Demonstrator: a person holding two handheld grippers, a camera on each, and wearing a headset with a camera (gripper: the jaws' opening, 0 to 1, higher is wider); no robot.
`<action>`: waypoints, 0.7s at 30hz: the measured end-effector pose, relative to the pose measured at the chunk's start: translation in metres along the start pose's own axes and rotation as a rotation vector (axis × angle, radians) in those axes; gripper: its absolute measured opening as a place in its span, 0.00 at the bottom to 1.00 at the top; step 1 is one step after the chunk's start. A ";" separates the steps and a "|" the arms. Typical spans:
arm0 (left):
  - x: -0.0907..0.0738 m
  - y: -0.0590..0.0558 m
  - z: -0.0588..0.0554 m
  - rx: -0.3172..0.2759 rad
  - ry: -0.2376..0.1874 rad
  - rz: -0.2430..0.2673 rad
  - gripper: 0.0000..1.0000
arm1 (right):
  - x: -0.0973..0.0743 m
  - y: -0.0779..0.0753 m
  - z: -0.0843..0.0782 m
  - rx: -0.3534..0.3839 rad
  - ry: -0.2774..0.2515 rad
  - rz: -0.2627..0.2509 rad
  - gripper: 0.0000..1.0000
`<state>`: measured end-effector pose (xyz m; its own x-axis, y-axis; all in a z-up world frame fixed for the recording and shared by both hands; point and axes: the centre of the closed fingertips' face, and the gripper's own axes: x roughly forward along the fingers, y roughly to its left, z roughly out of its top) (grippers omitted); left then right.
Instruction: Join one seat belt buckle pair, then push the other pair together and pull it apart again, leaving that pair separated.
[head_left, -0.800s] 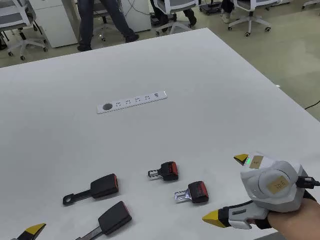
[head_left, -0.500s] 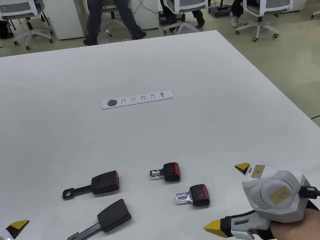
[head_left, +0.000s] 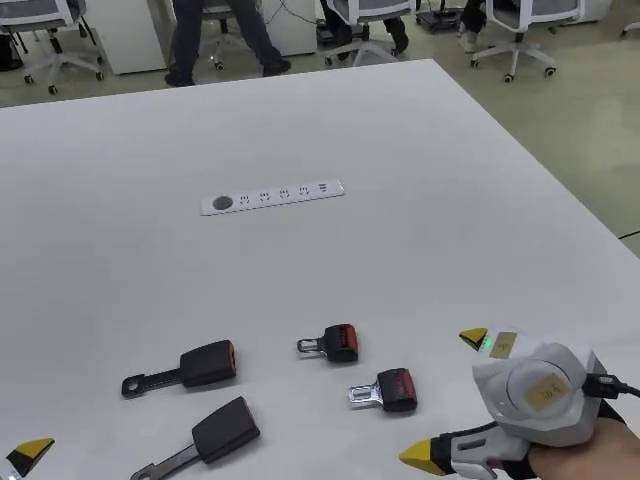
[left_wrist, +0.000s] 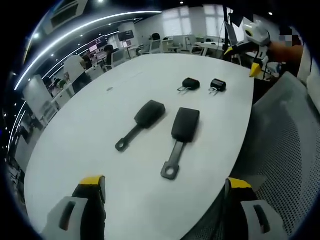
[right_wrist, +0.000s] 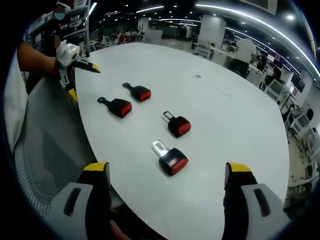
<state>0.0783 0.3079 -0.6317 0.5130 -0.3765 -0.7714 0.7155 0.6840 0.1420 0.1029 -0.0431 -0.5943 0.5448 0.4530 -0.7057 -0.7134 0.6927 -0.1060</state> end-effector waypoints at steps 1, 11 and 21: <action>0.000 0.000 -0.001 0.002 0.002 -0.002 1.00 | 0.000 -0.001 0.001 0.003 -0.006 -0.002 0.95; 0.003 -0.003 -0.005 0.028 0.025 -0.019 1.00 | -0.004 -0.007 0.001 0.004 -0.009 -0.013 0.95; 0.001 0.002 -0.001 0.007 0.001 0.003 1.00 | -0.002 -0.007 0.009 -0.030 -0.001 -0.001 0.93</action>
<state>0.0796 0.3094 -0.6328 0.5150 -0.3739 -0.7714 0.7173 0.6806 0.1491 0.1108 -0.0431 -0.5860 0.5459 0.4528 -0.7050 -0.7256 0.6762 -0.1276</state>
